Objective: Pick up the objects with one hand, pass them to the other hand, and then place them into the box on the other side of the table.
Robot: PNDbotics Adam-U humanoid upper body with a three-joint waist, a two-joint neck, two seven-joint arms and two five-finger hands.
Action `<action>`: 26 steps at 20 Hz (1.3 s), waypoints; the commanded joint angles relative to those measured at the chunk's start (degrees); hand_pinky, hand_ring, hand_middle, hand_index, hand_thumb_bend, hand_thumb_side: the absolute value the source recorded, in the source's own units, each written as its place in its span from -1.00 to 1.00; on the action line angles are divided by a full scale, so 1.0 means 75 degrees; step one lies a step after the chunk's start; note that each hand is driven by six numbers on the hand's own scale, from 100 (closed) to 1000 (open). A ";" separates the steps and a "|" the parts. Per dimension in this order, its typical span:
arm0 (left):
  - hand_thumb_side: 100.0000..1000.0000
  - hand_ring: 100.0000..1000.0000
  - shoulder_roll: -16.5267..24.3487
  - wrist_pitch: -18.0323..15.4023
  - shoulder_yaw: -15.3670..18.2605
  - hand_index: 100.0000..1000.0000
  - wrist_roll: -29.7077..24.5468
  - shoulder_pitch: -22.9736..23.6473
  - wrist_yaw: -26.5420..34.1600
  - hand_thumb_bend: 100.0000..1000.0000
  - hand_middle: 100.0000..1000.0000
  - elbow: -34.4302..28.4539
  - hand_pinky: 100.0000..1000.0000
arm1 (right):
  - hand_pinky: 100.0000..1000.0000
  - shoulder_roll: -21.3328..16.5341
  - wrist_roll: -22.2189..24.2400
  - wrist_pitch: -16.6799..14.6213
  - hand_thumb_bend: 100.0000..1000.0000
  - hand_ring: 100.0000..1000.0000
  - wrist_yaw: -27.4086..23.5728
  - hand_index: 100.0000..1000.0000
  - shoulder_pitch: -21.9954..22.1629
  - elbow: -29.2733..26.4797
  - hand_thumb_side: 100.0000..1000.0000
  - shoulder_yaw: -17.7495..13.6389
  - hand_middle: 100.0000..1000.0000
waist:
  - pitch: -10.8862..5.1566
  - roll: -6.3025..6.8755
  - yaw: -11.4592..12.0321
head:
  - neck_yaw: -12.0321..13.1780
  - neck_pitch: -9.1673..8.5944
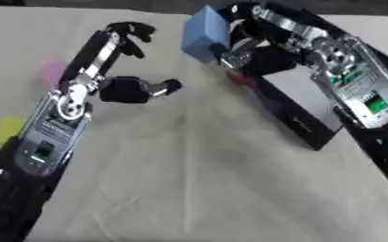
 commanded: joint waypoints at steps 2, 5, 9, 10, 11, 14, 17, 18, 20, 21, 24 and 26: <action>-0.50 0.14 0.0260 0.0015 0.0125 0.62 0.0076 0.0018 0.0004 0.31 0.32 -0.0072 0.42 | 0.57 -0.0473 -0.0330 0.0028 -1.00 0.13 -0.0098 0.16 0.0009 -0.0291 -0.80 -0.0380 0.05 | -0.0238 -0.0001 -0.0048 | -0.0155 -0.0058; -0.50 0.14 0.0325 0.0030 0.0152 0.62 0.0103 0.0094 0.0017 0.32 0.32 -0.0088 0.42 | 0.57 -0.0721 -0.0573 0.0038 -1.00 0.13 -0.0108 0.17 0.0173 -0.0302 -0.82 -0.0590 0.06 | -0.0251 0.0011 -0.0084 | -0.0266 -0.0070; -0.49 0.14 0.0379 0.0038 0.0172 0.62 0.0124 0.0165 0.0034 0.32 0.32 -0.0106 0.42 | 0.57 -0.0976 -0.0902 -0.0016 -1.00 0.13 -0.0017 0.17 0.0388 -0.0264 -0.91 -0.0851 0.06 | -0.0260 0.0029 -0.0112 | -0.0405 -0.0102; -0.49 0.14 0.0389 0.0042 0.0176 0.62 0.0127 0.0179 0.0038 0.31 0.32 -0.0109 0.42 | 0.57 -0.1018 -0.0977 -0.0029 -1.00 0.14 0.0036 0.17 0.0443 -0.0223 -0.92 -0.0908 0.06 | -0.0261 0.0034 -0.0117 | -0.0443 -0.0108; -0.49 0.14 0.0395 0.0050 0.0175 0.62 0.0128 0.0193 0.0044 0.30 0.32 -0.0110 0.42 | 0.57 -0.1043 -0.1045 -0.0033 -1.00 0.14 0.0097 0.17 0.0505 -0.0156 -0.90 -0.0971 0.06 | -0.0260 0.0041 -0.0121 | -0.0485 -0.0113; -0.48 0.14 0.0363 0.0070 0.0157 0.62 0.0109 0.0215 0.0080 0.29 0.31 -0.0109 0.42 | 0.57 -0.1030 -0.1206 -0.0035 -1.00 0.14 0.0300 0.18 0.0657 0.0097 -0.89 -0.1171 0.07 | -0.0251 0.0065 -0.0129 | -0.0580 -0.0132; -0.48 0.14 0.0364 0.0086 0.0164 0.62 0.0127 0.0235 0.0097 0.29 0.32 -0.0119 0.42 | 0.57 -0.1040 -0.1314 -0.0063 -1.00 0.14 0.0499 0.18 0.0739 0.0339 -0.93 -0.1304 0.07 | -0.0249 0.0080 -0.0138 | -0.0625 -0.0134; -0.49 0.14 0.0370 0.0090 0.0170 0.62 0.0136 0.0242 0.0100 0.29 0.32 -0.0121 0.42 | 0.57 -0.1052 -0.1333 -0.0081 -1.00 0.14 0.0570 0.18 0.0761 0.0421 -0.94 -0.1331 0.08 | -0.0250 0.0086 -0.0138 | -0.0641 -0.0137; -0.49 0.14 0.0382 0.0098 0.0182 0.62 0.0155 0.0256 0.0103 0.29 0.31 -0.0129 0.42 | 0.57 -0.1068 -0.1353 -0.0115 -1.00 0.15 0.0718 0.19 0.0815 0.0598 -0.95 -0.1380 0.08 | -0.0249 0.0095 -0.0133 | -0.0682 -0.0145; -0.49 0.14 0.0388 0.0099 0.0183 0.62 0.0160 0.0265 0.0105 0.29 0.31 -0.0132 0.42 | 0.57 -0.1074 -0.1352 -0.0138 -1.00 0.15 0.0801 0.19 0.0847 0.0684 -0.97 -0.1400 0.08 | -0.0249 0.0096 -0.0132 | -0.0699 -0.0145; -0.49 0.14 0.0390 0.0100 0.0178 0.62 0.0149 0.0293 0.0105 0.29 0.31 -0.0133 0.42 | 0.57 -0.1087 -0.1334 -0.0229 -1.00 0.16 0.1058 0.19 0.0925 0.0907 -1.00 -0.1443 0.08 | -0.0249 0.0090 -0.0132 | -0.0715 -0.0145; -0.48 0.14 0.0376 0.0098 0.0176 0.62 0.0141 0.0292 0.0104 0.28 0.31 -0.0135 0.42 | 0.57 -0.1080 -0.1291 -0.0293 -1.00 0.17 0.1217 0.21 0.0944 0.1049 -1.00 -0.1442 0.10 | -0.0250 0.0084 -0.0130 | -0.0712 -0.0152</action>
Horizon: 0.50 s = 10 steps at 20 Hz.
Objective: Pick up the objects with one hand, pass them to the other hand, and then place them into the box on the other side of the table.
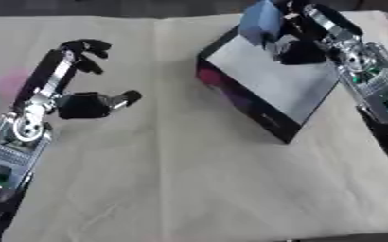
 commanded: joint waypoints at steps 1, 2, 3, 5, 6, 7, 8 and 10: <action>-0.48 0.14 0.0172 0.0011 0.0089 0.62 0.0007 -0.0092 0.0006 0.28 0.31 -0.0147 0.42 | 0.58 -0.0238 0.0057 -0.0118 -1.00 0.18 0.0272 0.22 -0.0084 0.0155 -1.00 -0.0119 0.12 | -0.0251 0.0080 0.0005 | -0.0027 -0.0099; -0.47 0.14 0.0168 0.0018 0.0090 0.62 0.0009 -0.0097 0.0008 0.27 0.31 -0.0147 0.42 | 0.58 -0.0227 0.0102 -0.0135 -1.00 0.19 0.0333 0.23 -0.0068 0.0231 -0.98 -0.0117 0.13 | -0.0251 0.0083 0.0010 | -0.0035 -0.0116; -0.47 0.14 0.0167 0.0025 0.0089 0.62 0.0010 -0.0097 0.0012 0.27 0.30 -0.0146 0.42 | 0.58 -0.0217 0.0156 -0.0137 -1.00 0.22 0.0380 0.26 -0.0048 0.0307 -0.96 -0.0117 0.16 | -0.0251 0.0084 0.0014 | -0.0040 -0.0130; -0.46 0.14 0.0171 0.0031 0.0088 0.62 0.0004 -0.0092 0.0020 0.28 0.30 -0.0144 0.42 | 0.59 -0.0202 0.0221 -0.0116 -1.00 0.30 0.0461 0.38 -0.0025 0.0405 -0.95 -0.0125 0.29 | -0.0251 0.0085 0.0018 | -0.0038 -0.0136; -0.46 0.14 0.0171 0.0033 0.0087 0.62 0.0002 -0.0091 0.0023 0.28 0.30 -0.0144 0.42 | 0.61 -0.0196 0.0232 -0.0113 -1.00 0.36 0.0494 0.46 -0.0020 0.0423 -0.94 -0.0131 0.39 | -0.0252 0.0086 0.0020 | -0.0039 -0.0132; -0.46 0.14 0.0171 0.0033 0.0084 0.62 -0.0001 -0.0091 0.0026 0.28 0.30 -0.0144 0.42 | 0.65 -0.0191 0.0248 -0.0125 -1.00 0.47 0.0522 0.60 -0.0020 0.0422 -0.91 -0.0128 0.52 | -0.0253 0.0087 0.0022 | -0.0039 -0.0125; -0.45 0.14 0.0172 0.0032 0.0081 0.62 -0.0006 -0.0093 0.0028 0.29 0.31 -0.0145 0.42 | 0.69 -0.0190 0.0288 -0.0154 -1.00 0.57 0.0563 0.70 -0.0023 0.0410 -0.90 -0.0114 0.62 | -0.0253 0.0087 0.0025 | -0.0039 -0.0121; -0.45 0.14 0.0169 0.0034 0.0078 0.62 -0.0008 -0.0095 0.0031 0.29 0.31 -0.0145 0.42 | 0.76 -0.0183 0.0406 -0.0223 -1.00 0.68 0.0694 0.83 -0.0027 0.0386 -0.87 -0.0101 0.74 | -0.0255 0.0088 0.0032 | -0.0048 -0.0113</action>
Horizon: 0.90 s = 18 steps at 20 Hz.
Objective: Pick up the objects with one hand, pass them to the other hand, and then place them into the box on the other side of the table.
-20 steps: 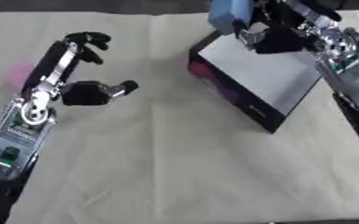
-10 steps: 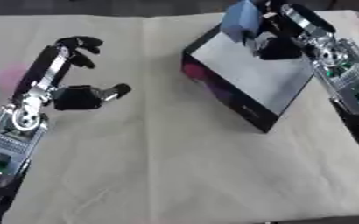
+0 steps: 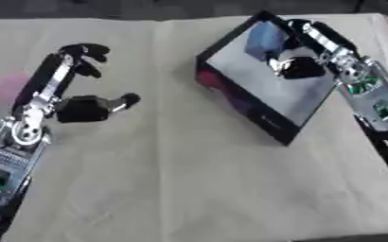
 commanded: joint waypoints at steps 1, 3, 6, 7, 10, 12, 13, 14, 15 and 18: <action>-0.44 0.12 0.0169 0.0009 0.0074 0.62 -0.0002 -0.0096 0.0025 0.30 0.31 -0.0144 0.42 | 0.81 -0.0181 0.0163 -0.0084 -1.00 0.76 0.0228 0.91 -0.0093 -0.0073 -0.87 -0.0081 0.82 | -0.0256 0.0090 0.0009 | -0.0041 -0.0074; -0.45 0.12 0.0168 0.0014 0.0070 0.62 -0.0005 -0.0096 0.0031 0.28 0.31 -0.0145 0.42 | 0.84 -0.0177 0.0256 -0.0051 -1.00 0.82 0.0420 0.94 -0.0095 -0.0045 -1.00 -0.0092 0.86 | -0.0257 0.0091 0.0020 | -0.0044 -0.0068; -0.47 0.11 0.0157 0.0028 0.0075 0.62 -0.0003 -0.0098 0.0039 0.26 0.31 -0.0146 0.42 | 0.86 -0.0154 0.0328 0.0115 -1.00 0.84 0.0612 0.96 -0.0103 -0.0004 -1.00 -0.0133 0.89 | -0.0259 0.0084 0.0032 | -0.0060 -0.0063; -0.47 0.11 0.0153 0.0031 0.0079 0.62 0.0000 -0.0102 0.0042 0.26 0.31 -0.0148 0.42 | 0.87 -0.0150 0.0299 0.0173 -1.00 0.85 0.0640 0.96 -0.0107 -0.0005 -1.00 -0.0145 0.89 | -0.0258 0.0080 0.0035 | -0.0065 -0.0065; -0.47 0.11 0.0150 0.0035 0.0078 0.62 -0.0004 -0.0107 0.0054 0.26 0.31 -0.0148 0.43 | 0.87 -0.0146 0.0196 0.0291 -0.90 0.85 0.0672 0.96 -0.0112 -0.0034 -0.98 -0.0152 0.90 | -0.0258 0.0073 0.0047 | -0.0070 -0.0066; -0.47 0.11 0.0151 0.0039 0.0076 0.62 -0.0009 -0.0103 0.0061 0.26 0.31 -0.0146 0.43 | 0.88 -0.0144 0.0172 0.0327 -0.81 0.85 0.0644 0.96 -0.0110 -0.0053 -0.94 -0.0148 0.90 | -0.0259 0.0068 0.0057 | -0.0072 -0.0065; -0.47 0.11 0.0151 0.0041 0.0075 0.62 -0.0012 -0.0103 0.0063 0.26 0.31 -0.0146 0.43 | 0.87 -0.0144 0.0168 0.0336 -0.81 0.84 0.0625 0.96 -0.0110 -0.0061 -0.96 -0.0149 0.89 | -0.0259 0.0067 0.0061 | -0.0069 -0.0068; -0.46 0.11 0.0151 0.0042 0.0074 0.62 -0.0014 -0.0104 0.0067 0.26 0.31 -0.0147 0.43 | 0.87 -0.0144 0.0164 0.0347 -0.84 0.84 0.0600 0.96 -0.0111 -0.0067 -1.00 -0.0152 0.89 | -0.0260 0.0067 0.0063 | -0.0063 -0.0072; -0.46 0.11 0.0150 0.0045 0.0074 0.62 -0.0014 -0.0105 0.0070 0.26 0.31 -0.0148 0.43 | 0.86 -0.0145 0.0149 0.0361 -0.86 0.84 0.0572 0.96 -0.0111 -0.0077 -1.00 -0.0156 0.89 | -0.0261 0.0065 0.0064 | -0.0057 -0.0073; -0.45 0.11 0.0151 0.0055 0.0085 0.62 0.0002 -0.0103 0.0072 0.27 0.30 -0.0154 0.43 | 0.84 -0.0136 -0.0052 0.0399 -1.00 0.82 0.0350 0.96 -0.0094 -0.0203 -1.00 -0.0206 0.89 | -0.0260 0.0066 0.0062 | -0.0012 -0.0073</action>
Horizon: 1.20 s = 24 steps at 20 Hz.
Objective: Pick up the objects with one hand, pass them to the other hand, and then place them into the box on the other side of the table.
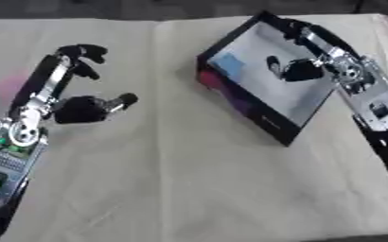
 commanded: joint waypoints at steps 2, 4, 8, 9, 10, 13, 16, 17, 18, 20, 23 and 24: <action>-0.45 0.11 0.0166 0.0039 0.0105 0.62 0.0036 -0.0097 0.0021 0.27 0.30 -0.0164 0.43 | 0.82 -0.0159 -0.0470 0.0038 -1.00 0.81 -0.0547 0.96 -0.0076 -0.0410 -1.00 -0.0211 0.88 | -0.0261 0.0072 0.0000 | 0.0154 -0.0053; -0.45 0.11 0.0192 0.0058 0.0141 0.62 0.0065 -0.0088 0.0022 0.27 0.30 -0.0186 0.43 | 0.81 -0.0211 -0.0812 -0.0011 -1.00 0.79 -0.0991 0.95 -0.0052 -0.0659 -0.57 -0.0281 0.88 | -0.0267 0.0083 0.0000 | 0.0348 -0.0032; -0.45 0.11 0.0284 0.0114 0.0225 0.62 0.0139 -0.0079 0.0018 0.26 0.30 -0.0243 0.43 | 0.83 -0.0379 -0.1156 -0.0204 -1.00 0.80 -0.1843 0.97 0.0012 -0.1070 -0.31 -0.0399 0.89 | -0.0298 0.0109 0.0004 | 0.0696 0.0014; -0.45 0.11 0.0315 0.0129 0.0246 0.62 0.0155 -0.0078 0.0017 0.27 0.30 -0.0254 0.43 | 0.83 -0.0419 -0.1142 -0.0255 -1.00 0.80 -0.2055 0.99 0.0034 -0.1130 -0.35 -0.0434 0.90 | -0.0307 0.0117 0.0006 | 0.0760 0.0023; -0.45 0.12 0.0352 0.0146 0.0266 0.62 0.0164 -0.0075 0.0012 0.27 0.31 -0.0260 0.43 | 0.83 -0.0452 -0.1108 -0.0293 -1.00 0.78 -0.2278 1.00 0.0057 -0.1168 -0.32 -0.0475 0.90 | -0.0317 0.0125 0.0010 | 0.0810 0.0033; -0.45 0.12 0.0487 0.0194 0.0322 0.62 0.0167 -0.0064 -0.0016 0.27 0.31 -0.0283 0.44 | 0.80 -0.0571 -0.0937 -0.0372 -1.00 0.72 -0.2832 0.99 0.0121 -0.1253 -0.18 -0.0591 0.90 | -0.0342 0.0146 0.0025 | 0.0894 0.0052; -0.45 0.14 0.0667 0.0274 0.0411 0.62 0.0131 -0.0043 -0.0071 0.26 0.32 -0.0298 0.45 | 0.78 -0.0672 -0.0880 -0.0382 -1.00 0.70 -0.3178 0.94 0.0175 -0.1372 -0.11 -0.0753 0.89 | -0.0359 0.0167 0.0042 | 0.0966 0.0080; -0.45 0.15 0.0729 0.0313 0.0455 0.63 0.0109 -0.0036 -0.0073 0.26 0.32 -0.0304 0.46 | 0.78 -0.0706 -0.0883 -0.0388 -1.00 0.69 -0.3298 0.92 0.0194 -0.1420 -0.09 -0.0808 0.88 | -0.0364 0.0174 0.0048 | 0.0986 0.0090; -0.45 0.16 0.0809 0.0354 0.0501 0.63 0.0080 -0.0028 -0.0071 0.26 0.33 -0.0308 0.47 | 0.77 -0.0744 -0.0887 -0.0407 -1.00 0.68 -0.3414 0.91 0.0212 -0.1474 -0.08 -0.0861 0.87 | -0.0369 0.0180 0.0055 | 0.0999 0.0099; -0.46 0.18 0.1005 0.0440 0.0597 0.64 0.0009 -0.0019 -0.0078 0.27 0.34 -0.0308 0.48 | 0.77 -0.0814 -0.0893 -0.0475 -1.00 0.68 -0.3636 0.90 0.0248 -0.1569 -0.07 -0.0952 0.87 | -0.0379 0.0194 0.0071 | 0.0999 0.0112; -0.44 0.21 0.1325 0.0566 0.0730 0.65 -0.0158 0.0018 -0.0061 0.27 0.36 -0.0304 0.50 | 0.76 -0.0904 -0.0905 -0.0537 -1.00 0.67 -0.3867 0.86 0.0305 -0.1645 -0.06 -0.1046 0.84 | -0.0396 0.0220 0.0096 | 0.0993 0.0131; -0.44 0.22 0.1451 0.0580 0.0771 0.65 -0.0242 0.0043 -0.0055 0.27 0.36 -0.0324 0.50 | 0.76 -0.0936 -0.0919 -0.0529 -1.00 0.66 -0.3908 0.83 0.0324 -0.1654 -0.06 -0.1064 0.83 | -0.0400 0.0231 0.0106 | 0.0992 0.0139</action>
